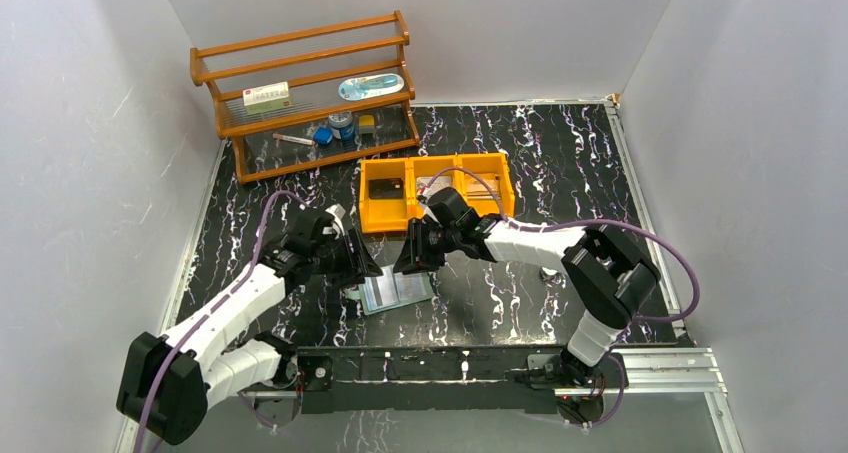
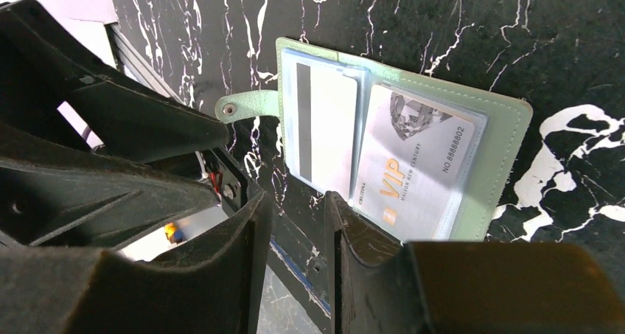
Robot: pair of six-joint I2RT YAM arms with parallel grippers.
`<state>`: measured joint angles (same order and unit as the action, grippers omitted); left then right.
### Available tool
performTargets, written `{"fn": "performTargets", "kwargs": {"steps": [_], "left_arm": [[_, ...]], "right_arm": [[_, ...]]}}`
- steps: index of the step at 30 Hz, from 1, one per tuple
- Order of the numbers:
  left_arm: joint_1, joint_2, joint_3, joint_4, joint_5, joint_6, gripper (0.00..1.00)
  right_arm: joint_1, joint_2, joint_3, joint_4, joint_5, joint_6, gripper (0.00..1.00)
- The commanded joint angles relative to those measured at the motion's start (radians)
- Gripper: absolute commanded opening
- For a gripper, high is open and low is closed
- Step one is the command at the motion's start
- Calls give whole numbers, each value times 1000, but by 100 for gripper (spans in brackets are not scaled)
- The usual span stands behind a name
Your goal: Take the credit cards out of the card holder
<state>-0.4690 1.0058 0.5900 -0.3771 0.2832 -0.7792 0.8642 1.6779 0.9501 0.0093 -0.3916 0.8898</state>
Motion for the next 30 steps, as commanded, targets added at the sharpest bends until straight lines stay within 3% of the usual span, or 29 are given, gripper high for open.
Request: {"fn": "performTargets", "kwargs": {"steps": [1,11,20,25,30], "left_arm": [[-5,57,41,32,114,29,51],[-7,163,-46,66,86,-9,51],[-8,221,-93,92,67,-9,43],[-8,247,-97,91,75,-3,35],[-8,239,-95,85,67,3,29]], "right_arm": [[0,6,-6,56,-30,17,40],[1,133,2,143,-113,67,40],[2,199,-12,154,-128,77,38],[2,196,-30,174,-127,88,32],[2,200,-37,226,-155,121,20]]}}
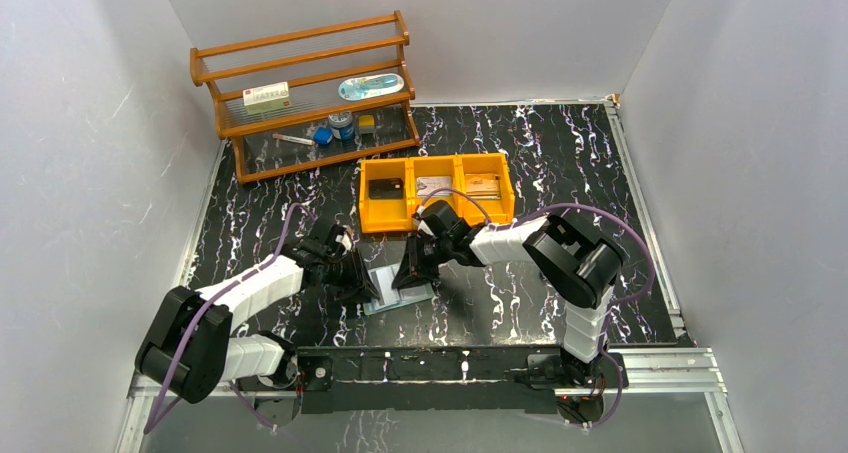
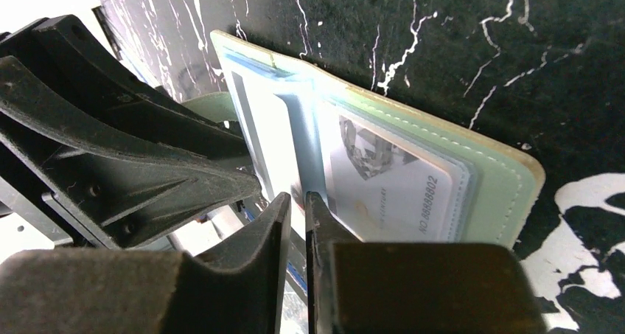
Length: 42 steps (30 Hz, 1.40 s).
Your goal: Take the credit cards out of the card holder
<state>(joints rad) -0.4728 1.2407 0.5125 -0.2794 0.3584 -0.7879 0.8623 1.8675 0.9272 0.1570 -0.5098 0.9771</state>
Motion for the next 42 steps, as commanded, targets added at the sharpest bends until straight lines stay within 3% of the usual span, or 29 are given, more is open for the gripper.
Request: {"fn": "performTargets", "kwargs": {"steps": [1,6,10,18,24,33,42], "left_arm": [[-3,4,-15,-16,-10,12,28],[-4,-12,-6,-42,-34,17,27],[-3,-55,8,-78,-83,14,27],[-4,-153,59,-84,-98,9,33],[-4,-73,111,41,18,12,36],[-23,92,66,39,35,16,31],[-36,116,72,-65,-111,21,24]], "right_arm": [[4,10,-17,89,-40,40,19],[4,-9,-28,97,-33,49,6],[0,-25,-39,81,-19,42,3],[-20,-54,-84,104,-48,24,3],[-22,-50,-111,143,-35,59,4],[-23,-39,-111,119,-17,62,5],[-30,-67,-106,80,13,47,7]]}}
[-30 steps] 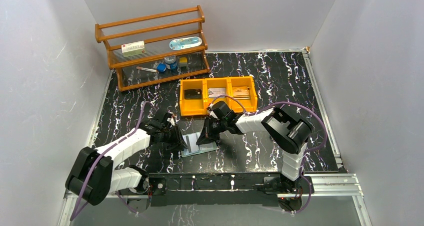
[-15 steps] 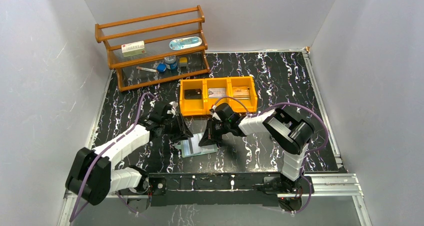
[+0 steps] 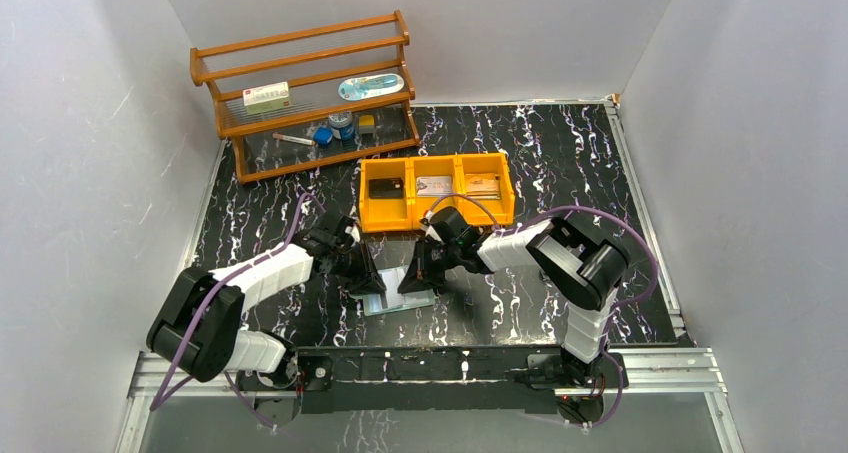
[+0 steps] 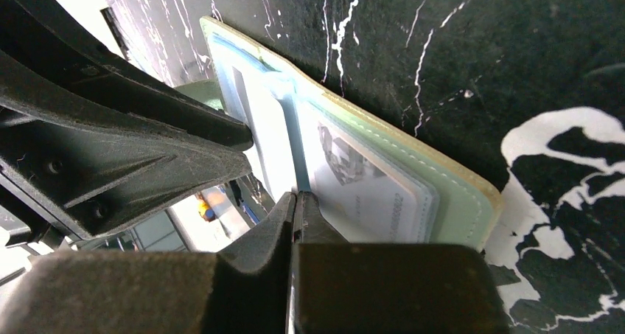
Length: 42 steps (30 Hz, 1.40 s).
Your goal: Take the credit cards out of the card holder
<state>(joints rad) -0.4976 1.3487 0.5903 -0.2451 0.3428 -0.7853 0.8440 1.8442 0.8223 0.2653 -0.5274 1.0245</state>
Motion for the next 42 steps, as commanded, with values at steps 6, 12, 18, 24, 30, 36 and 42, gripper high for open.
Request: {"fn": "performTargets", "kwargs": {"steps": [6,12,18,24,30,36,42], "left_arm": [[-15,15,-8,-125,-122,35,22],[-19,13,-7,-125,-123,38,22],[-25,8,1,-122,-112,55,22],[-32,7,-4,-111,-101,55,22],[-36,-4,-6,-110,-104,51,22],[-37,-15,-12,-110,-112,45,22],[-36,-22,-16,-111,-116,48,22]], "right_arm": [[-23,-60,-4,-32,21,-4,7],[-26,-64,-14,-13,14,3,8],[-27,-34,-24,93,-34,49,30],[-26,2,14,119,-62,40,33],[-19,23,33,95,-64,24,21],[-20,-29,18,11,14,-12,11],[-20,-96,-24,-56,66,-39,10]]}}
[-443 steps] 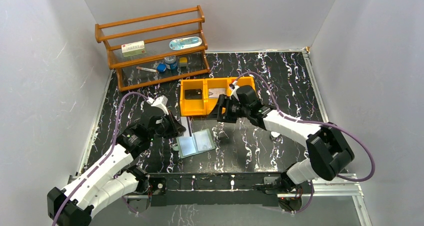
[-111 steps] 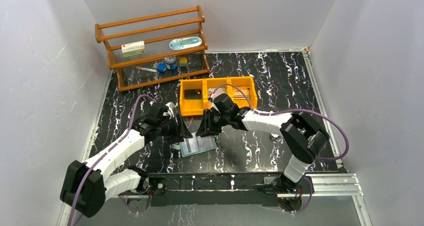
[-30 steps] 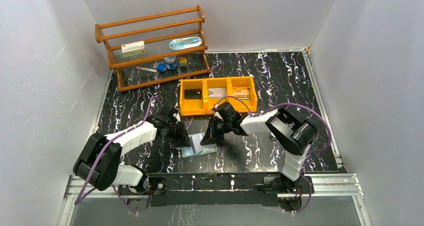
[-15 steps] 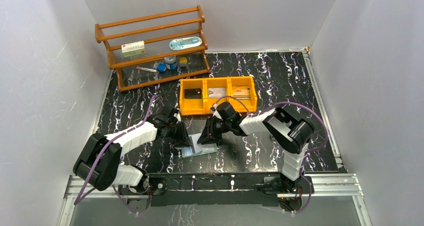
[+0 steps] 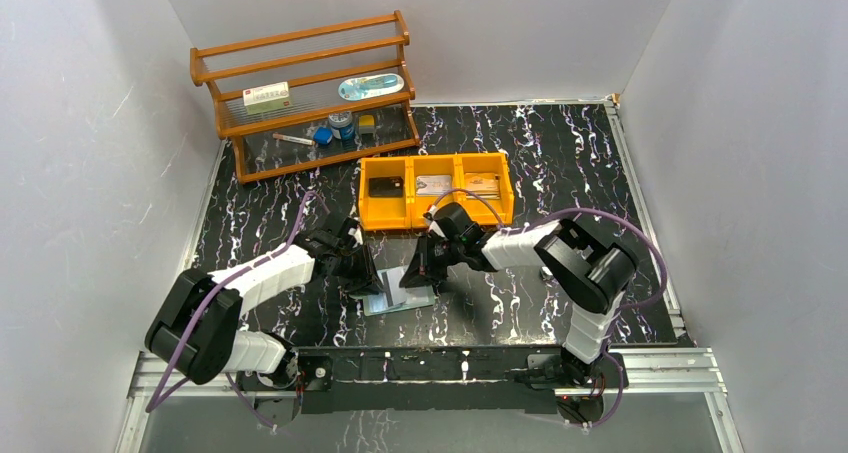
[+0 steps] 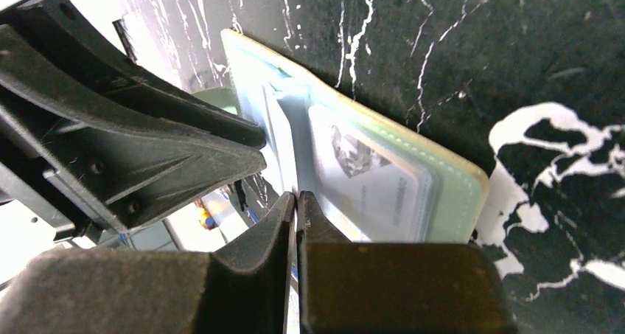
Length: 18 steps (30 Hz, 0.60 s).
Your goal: Take the credit cards out of the card holder
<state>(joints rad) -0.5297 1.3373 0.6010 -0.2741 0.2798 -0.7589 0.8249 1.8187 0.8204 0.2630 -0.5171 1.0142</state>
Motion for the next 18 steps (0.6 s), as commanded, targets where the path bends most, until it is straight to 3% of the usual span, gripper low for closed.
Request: {"fn": "performTargets", "kwargs": {"steps": [1,9,18], "left_arm": [[-5,-12,-26,-82,-53,22,22],[-4,-47,-6,-86,-52,21,25],[-6,-124,88,-35,29,22,47]], "right_arm": [[-1,-71,-33,-53,61,-28,10],[-1,-87,-43,-37,52,-16,12],[-1,-40,-13,-93,83,-10,13]]}}
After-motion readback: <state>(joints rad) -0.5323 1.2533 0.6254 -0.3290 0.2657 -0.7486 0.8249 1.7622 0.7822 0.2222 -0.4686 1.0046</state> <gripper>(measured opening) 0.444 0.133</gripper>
